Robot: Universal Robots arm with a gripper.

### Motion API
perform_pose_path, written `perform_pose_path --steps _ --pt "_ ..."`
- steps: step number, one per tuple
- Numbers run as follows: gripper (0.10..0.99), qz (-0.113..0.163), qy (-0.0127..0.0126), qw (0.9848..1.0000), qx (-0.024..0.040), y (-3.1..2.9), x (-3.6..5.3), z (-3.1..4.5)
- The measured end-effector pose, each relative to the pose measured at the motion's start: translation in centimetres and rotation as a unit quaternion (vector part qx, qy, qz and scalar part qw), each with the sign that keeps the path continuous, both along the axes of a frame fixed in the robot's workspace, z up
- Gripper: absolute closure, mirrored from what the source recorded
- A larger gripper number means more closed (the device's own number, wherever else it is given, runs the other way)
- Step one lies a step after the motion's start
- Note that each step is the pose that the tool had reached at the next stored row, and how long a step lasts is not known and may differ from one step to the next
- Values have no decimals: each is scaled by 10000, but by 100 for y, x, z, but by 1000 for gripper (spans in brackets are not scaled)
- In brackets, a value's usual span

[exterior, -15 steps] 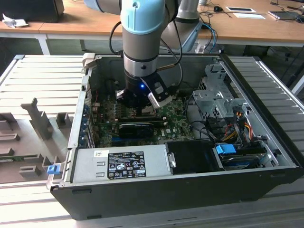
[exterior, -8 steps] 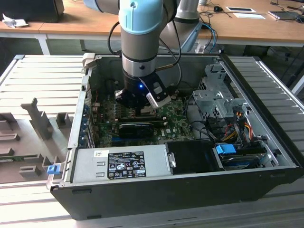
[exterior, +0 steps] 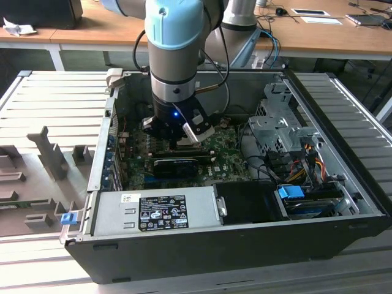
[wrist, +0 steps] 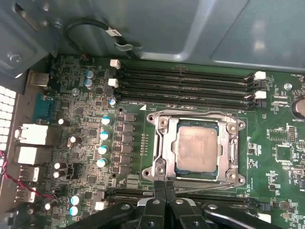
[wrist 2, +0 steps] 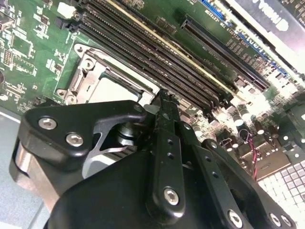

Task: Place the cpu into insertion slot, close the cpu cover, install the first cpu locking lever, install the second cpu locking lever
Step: 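Install the second cpu locking lever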

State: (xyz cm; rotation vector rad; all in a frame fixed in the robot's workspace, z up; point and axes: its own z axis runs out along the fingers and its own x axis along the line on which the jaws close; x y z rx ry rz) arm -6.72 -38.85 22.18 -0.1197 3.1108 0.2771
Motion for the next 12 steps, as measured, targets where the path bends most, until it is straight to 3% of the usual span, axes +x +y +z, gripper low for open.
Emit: perform_pose_path --steps 4,7,10,12 --pt "980 -1 0 10000 88 -66 -20 -2" --pt "980 0 0 9999 153 -77 -52 -9" --pt "980 1 -1 9997 246 -77 -88 -68" --pt "980 -1 0 9997 263 -78 -90 -91"
